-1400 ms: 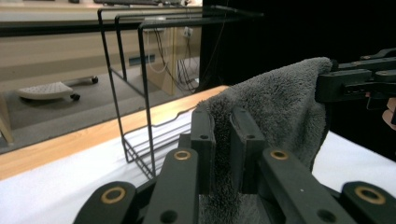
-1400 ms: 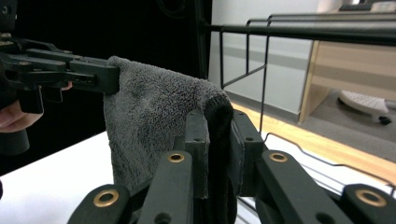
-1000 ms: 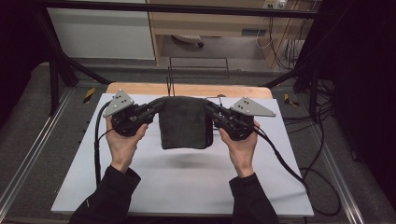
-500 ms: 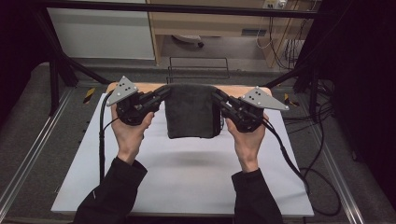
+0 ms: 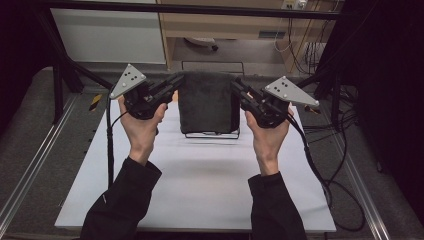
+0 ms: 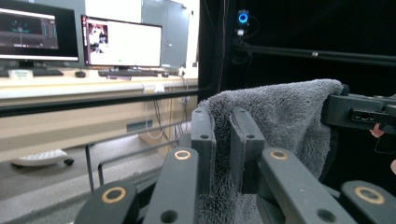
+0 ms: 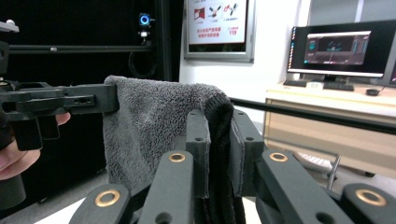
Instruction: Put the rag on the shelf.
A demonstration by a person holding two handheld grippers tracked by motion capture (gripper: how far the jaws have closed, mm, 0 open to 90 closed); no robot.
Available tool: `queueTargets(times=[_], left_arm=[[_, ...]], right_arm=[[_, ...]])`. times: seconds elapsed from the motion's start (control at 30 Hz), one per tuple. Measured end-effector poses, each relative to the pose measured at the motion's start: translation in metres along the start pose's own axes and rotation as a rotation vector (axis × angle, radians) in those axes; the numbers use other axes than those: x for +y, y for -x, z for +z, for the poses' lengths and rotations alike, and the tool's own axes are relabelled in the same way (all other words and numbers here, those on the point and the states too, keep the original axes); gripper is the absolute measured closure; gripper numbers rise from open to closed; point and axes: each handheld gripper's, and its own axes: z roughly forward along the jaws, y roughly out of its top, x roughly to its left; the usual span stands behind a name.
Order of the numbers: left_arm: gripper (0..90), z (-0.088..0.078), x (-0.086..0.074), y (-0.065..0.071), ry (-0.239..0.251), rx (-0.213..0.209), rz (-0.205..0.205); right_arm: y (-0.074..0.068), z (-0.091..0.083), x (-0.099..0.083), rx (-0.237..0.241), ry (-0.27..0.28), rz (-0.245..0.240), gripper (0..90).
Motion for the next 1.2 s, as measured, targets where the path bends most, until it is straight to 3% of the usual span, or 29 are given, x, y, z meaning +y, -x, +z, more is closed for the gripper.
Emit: queueTargets(times=[0.4,1.2], left_arm=[[80.9,0.014,0.029,0.001,0.041,-0.003,0.020],[81.0,0.040,0.065,-0.013,0.090,0.025,0.006]], right_arm=[[0.007,0.004,0.027,-0.037,0.057,-0.025,80.5],[0.024,0.029,0.065,-0.065,0.105,-0.041,80.5]])
